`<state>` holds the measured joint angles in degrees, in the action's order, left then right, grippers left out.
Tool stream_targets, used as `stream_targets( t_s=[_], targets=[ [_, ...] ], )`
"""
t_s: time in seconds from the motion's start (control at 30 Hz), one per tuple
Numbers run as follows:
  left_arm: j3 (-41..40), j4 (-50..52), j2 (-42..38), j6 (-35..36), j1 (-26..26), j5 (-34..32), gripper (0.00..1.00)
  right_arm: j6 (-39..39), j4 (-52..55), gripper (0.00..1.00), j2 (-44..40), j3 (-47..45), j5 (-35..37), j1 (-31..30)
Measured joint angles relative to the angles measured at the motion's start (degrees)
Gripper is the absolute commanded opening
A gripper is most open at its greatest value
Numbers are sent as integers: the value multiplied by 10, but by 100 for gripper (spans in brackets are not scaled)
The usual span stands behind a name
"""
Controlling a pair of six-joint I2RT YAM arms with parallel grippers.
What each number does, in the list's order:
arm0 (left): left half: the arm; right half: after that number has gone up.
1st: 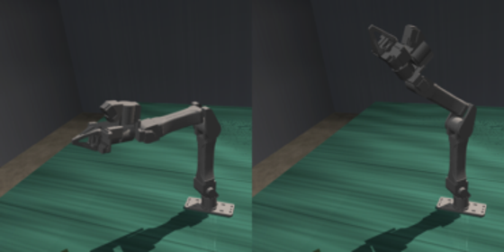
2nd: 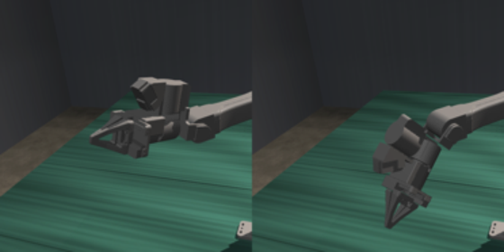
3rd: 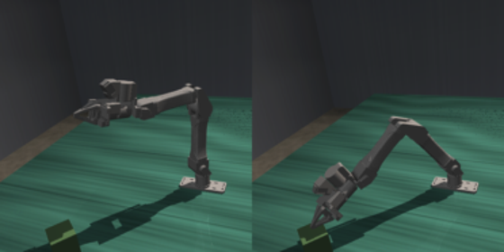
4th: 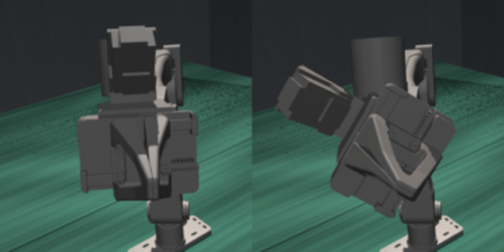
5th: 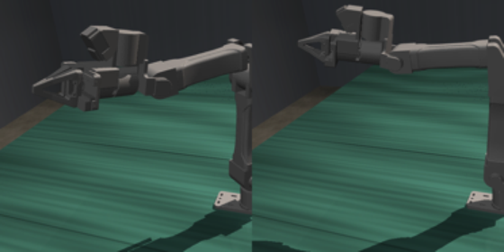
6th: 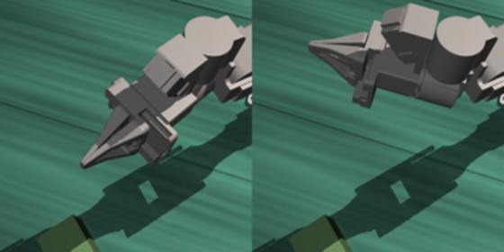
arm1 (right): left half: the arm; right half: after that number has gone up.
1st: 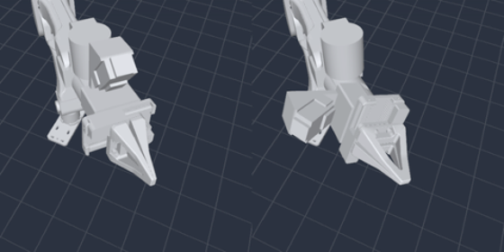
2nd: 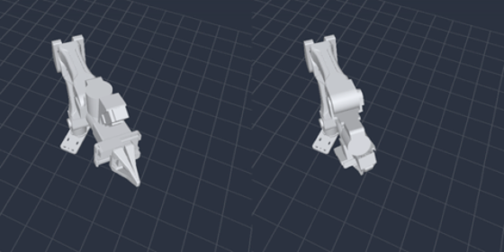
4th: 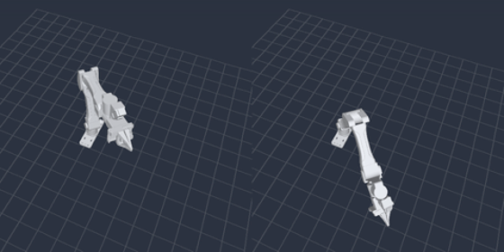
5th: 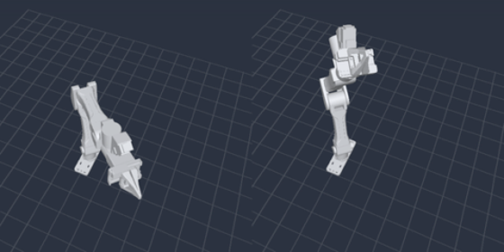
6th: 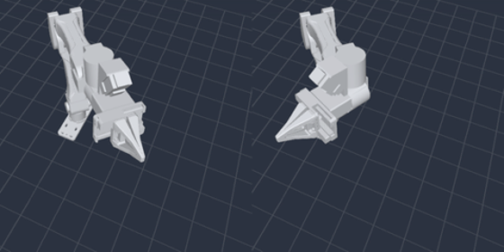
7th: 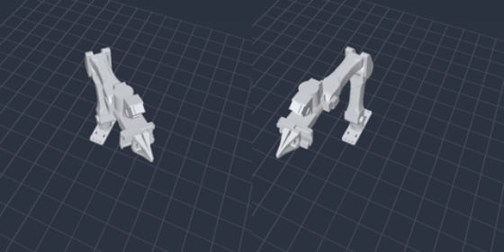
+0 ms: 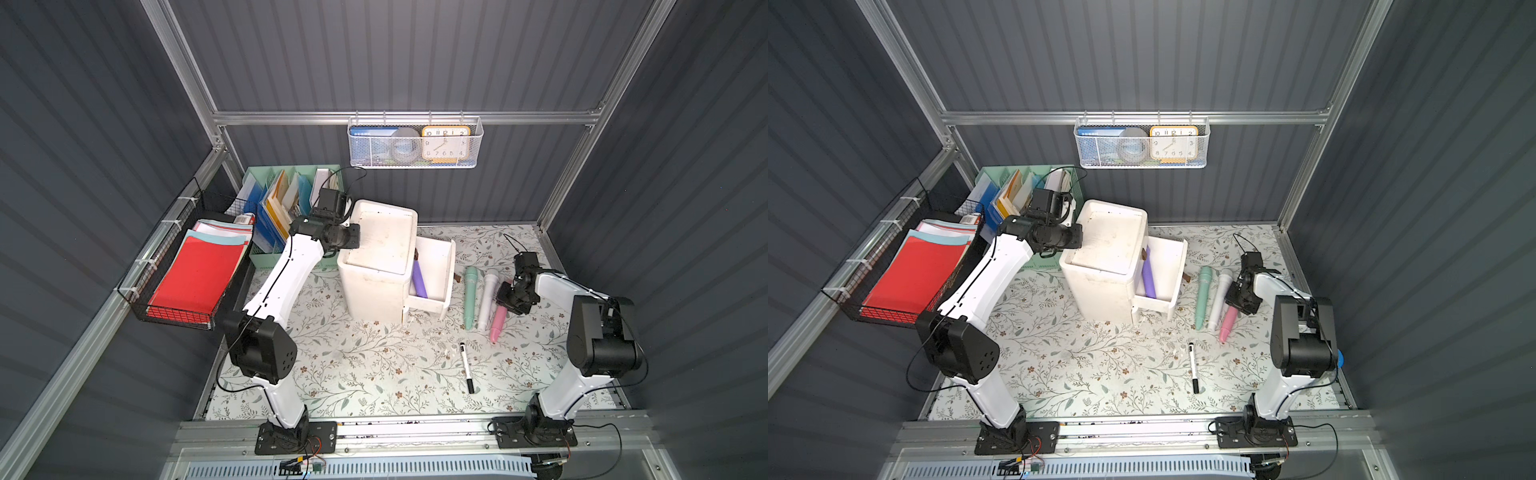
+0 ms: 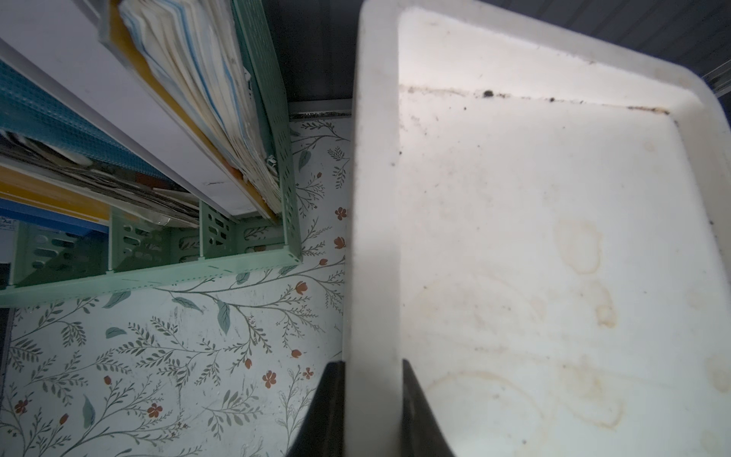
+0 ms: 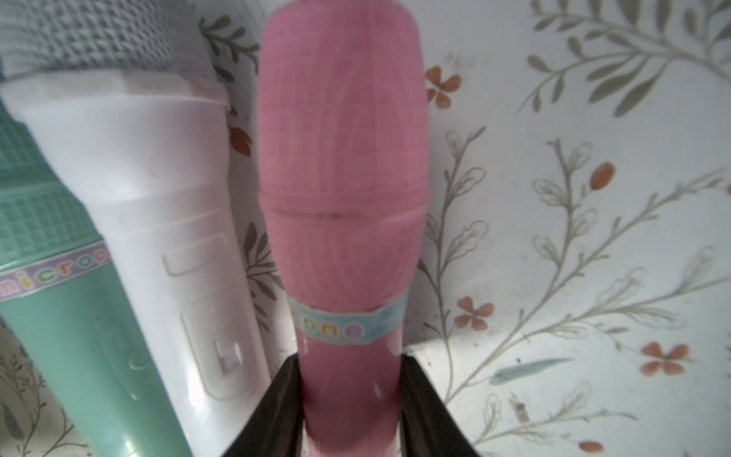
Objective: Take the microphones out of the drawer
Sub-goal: Place the microphone at the center of the board.
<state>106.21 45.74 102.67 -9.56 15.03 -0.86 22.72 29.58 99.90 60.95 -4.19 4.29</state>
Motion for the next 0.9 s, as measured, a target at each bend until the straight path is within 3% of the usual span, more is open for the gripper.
stream_targets(
  t_s=[0.3,0.63,0.9],
  targets=[
    [-6,-6,-3,0,0,0,0,7,12,51,-2,-1,-4,0],
    [-6,-6,-3,0,0,0,0,6,61,53,-72,55,-12,0],
    [-9,-9,-5,0,0,0,0,4,32,56,-153,86,-152,0]
  ],
)
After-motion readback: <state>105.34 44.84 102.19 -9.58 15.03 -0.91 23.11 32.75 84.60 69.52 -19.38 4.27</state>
